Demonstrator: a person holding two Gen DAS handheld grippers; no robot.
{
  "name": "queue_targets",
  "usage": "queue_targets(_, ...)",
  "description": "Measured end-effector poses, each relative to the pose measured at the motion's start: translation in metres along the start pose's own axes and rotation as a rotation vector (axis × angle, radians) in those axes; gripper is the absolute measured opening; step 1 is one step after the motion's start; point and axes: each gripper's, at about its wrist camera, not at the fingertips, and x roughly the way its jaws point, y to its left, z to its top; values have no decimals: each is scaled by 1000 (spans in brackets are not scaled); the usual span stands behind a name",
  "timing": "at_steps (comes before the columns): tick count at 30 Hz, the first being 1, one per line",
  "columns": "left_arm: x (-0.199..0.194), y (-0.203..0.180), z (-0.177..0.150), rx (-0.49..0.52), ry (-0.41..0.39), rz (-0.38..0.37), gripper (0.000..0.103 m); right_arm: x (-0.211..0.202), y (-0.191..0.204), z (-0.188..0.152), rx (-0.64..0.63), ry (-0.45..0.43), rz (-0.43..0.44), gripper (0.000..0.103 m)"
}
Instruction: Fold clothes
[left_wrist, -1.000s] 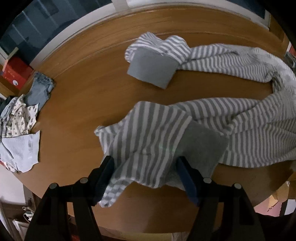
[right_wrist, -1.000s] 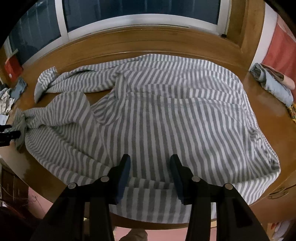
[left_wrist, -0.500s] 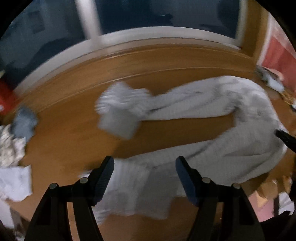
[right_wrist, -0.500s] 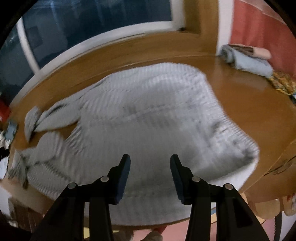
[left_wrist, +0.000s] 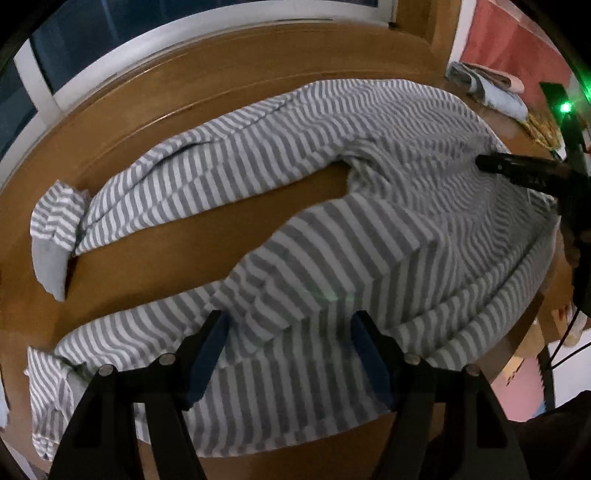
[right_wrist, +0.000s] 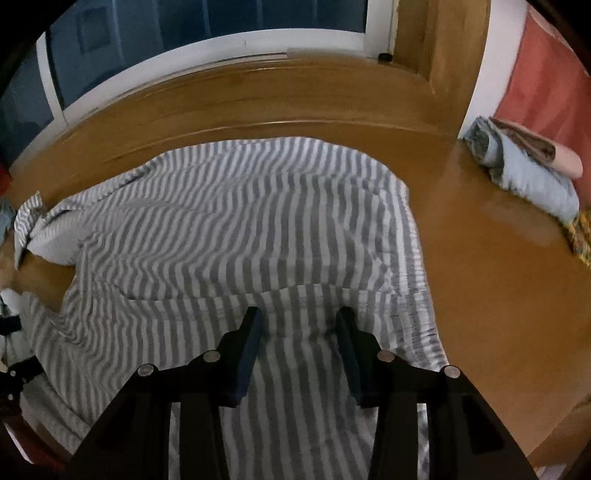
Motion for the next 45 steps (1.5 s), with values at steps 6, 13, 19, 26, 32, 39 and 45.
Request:
queue_targets(6, 5, -15, 4, -44, 8, 10, 68, 6, -36, 9, 23, 8, -21, 40)
queue_targets(13, 10, -36, 8, -45, -3, -17, 68, 12, -63, 19, 57, 17, -48, 40)
queue_targets(19, 4, -28, 0, -64, -6, 15, 68, 17, -71, 29, 71, 26, -63, 40)
queue_targets(26, -25, -10, -10, -80, -32, 77, 68, -11, -56, 32, 121, -9, -35, 40)
queue_targets(32, -44, 39, -16, -66, -61, 74, 68, -58, 8, 35, 64, -97, 35, 41)
queue_targets(39, -58, 116, -26, 18, -86, 58, 69, -68, 135, 22, 2, -78, 148, 42)
queue_targets(45, -51, 180, -12, 58, -116, -6, 69, -51, 243, 14, -90, -32, 179, 42)
